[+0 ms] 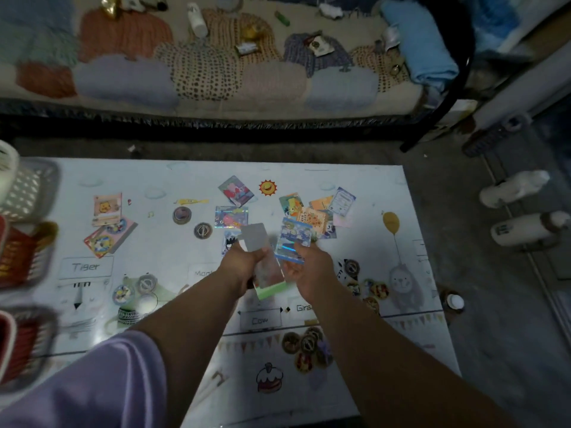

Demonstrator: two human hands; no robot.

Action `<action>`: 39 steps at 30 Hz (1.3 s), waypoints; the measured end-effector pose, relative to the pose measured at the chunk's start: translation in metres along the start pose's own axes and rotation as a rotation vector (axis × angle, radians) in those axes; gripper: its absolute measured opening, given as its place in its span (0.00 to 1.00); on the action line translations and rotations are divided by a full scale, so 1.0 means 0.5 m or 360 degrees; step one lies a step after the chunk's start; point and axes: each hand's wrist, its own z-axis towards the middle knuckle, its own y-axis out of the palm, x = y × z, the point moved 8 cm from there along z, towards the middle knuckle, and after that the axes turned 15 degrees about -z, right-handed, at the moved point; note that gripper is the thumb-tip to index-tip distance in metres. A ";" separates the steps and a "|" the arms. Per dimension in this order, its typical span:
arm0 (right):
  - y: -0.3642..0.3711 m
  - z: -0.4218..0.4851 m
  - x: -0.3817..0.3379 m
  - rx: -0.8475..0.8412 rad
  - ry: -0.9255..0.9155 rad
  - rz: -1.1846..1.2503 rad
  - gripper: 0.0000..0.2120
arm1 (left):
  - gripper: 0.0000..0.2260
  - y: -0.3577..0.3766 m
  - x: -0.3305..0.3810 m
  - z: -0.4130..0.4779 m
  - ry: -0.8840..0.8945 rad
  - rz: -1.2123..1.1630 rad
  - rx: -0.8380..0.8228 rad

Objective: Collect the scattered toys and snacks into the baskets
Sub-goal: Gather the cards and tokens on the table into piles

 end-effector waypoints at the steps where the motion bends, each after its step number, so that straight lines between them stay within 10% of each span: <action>1: -0.005 0.000 -0.014 -0.0015 -0.0064 -0.0135 0.04 | 0.21 0.005 0.012 0.005 0.0039 0.0024 0.0017; 7: 0.003 0.014 -0.056 0.0036 -0.0326 -0.1041 0.13 | 0.15 0.063 0.039 0.014 0.0083 -0.0143 0.0067; 14: 0.001 0.076 -0.106 -0.0333 -0.0314 -0.1187 0.22 | 0.06 0.121 0.018 0.079 0.0030 -0.0058 0.0220; 25: -0.265 0.319 -0.251 0.0396 -0.0917 -0.3237 0.28 | 0.10 0.133 -0.069 0.230 0.0052 -0.0183 0.0532; 39: -0.171 0.423 -0.272 -0.0081 -0.1585 -0.3990 0.36 | 0.13 0.167 -0.103 0.260 0.0045 -0.0569 0.0465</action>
